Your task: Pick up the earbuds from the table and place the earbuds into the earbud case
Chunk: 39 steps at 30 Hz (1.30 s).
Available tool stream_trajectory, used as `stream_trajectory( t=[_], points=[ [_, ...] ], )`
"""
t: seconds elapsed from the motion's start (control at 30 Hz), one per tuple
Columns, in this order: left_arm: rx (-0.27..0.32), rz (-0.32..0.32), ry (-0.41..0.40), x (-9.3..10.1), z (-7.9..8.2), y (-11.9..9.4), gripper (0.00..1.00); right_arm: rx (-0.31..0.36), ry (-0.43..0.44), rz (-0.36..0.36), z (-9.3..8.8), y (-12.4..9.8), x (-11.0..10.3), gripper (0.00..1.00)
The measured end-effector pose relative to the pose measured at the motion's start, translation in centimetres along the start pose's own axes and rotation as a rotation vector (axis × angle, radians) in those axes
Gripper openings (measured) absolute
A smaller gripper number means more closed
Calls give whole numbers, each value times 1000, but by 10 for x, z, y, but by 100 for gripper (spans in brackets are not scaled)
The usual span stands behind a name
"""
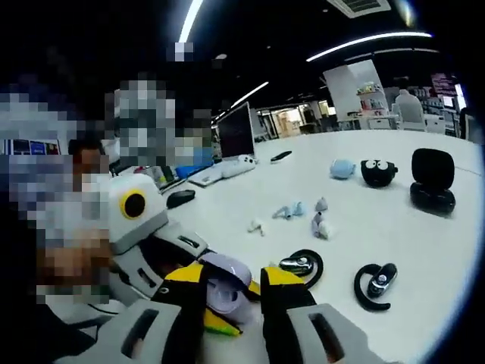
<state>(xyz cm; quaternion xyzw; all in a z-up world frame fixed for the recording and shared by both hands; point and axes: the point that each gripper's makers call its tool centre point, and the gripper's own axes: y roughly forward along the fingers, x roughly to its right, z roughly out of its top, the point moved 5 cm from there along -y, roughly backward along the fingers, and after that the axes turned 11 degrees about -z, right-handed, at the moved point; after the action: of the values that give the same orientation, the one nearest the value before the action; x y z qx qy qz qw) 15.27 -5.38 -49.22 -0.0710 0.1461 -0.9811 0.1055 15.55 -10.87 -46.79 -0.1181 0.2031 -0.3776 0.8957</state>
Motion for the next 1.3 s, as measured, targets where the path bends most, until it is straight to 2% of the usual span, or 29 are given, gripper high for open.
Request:
stream_trajectory(
  t=[0.33, 0.5, 0.83, 1.07, 1.17, 1.23, 1.3],
  points=[
    [7, 30, 24, 2, -2, -3, 20, 3, 31, -1, -2, -1, 1, 27],
    [9, 27, 26, 2, -2, -3, 20, 29, 87, -12, 2, -9, 10, 26],
    [6, 26, 29, 2, -2, -3, 19, 48, 99, -45, 8, -28, 25, 26],
    [8, 26, 30, 2, -2, -3, 19, 61, 26, -75, 21, -32, 33, 27],
    [9, 27, 29, 2, -2, -3, 19, 56, -32, -98, 28, -30, 39, 26],
    [11, 26, 29, 3, -2, -3, 19, 50, -61, -105, 33, -26, 42, 26],
    [12, 25, 30, 3, -2, -2, 19, 14, -99, -107, 35, -20, 46, 26]
  ],
)
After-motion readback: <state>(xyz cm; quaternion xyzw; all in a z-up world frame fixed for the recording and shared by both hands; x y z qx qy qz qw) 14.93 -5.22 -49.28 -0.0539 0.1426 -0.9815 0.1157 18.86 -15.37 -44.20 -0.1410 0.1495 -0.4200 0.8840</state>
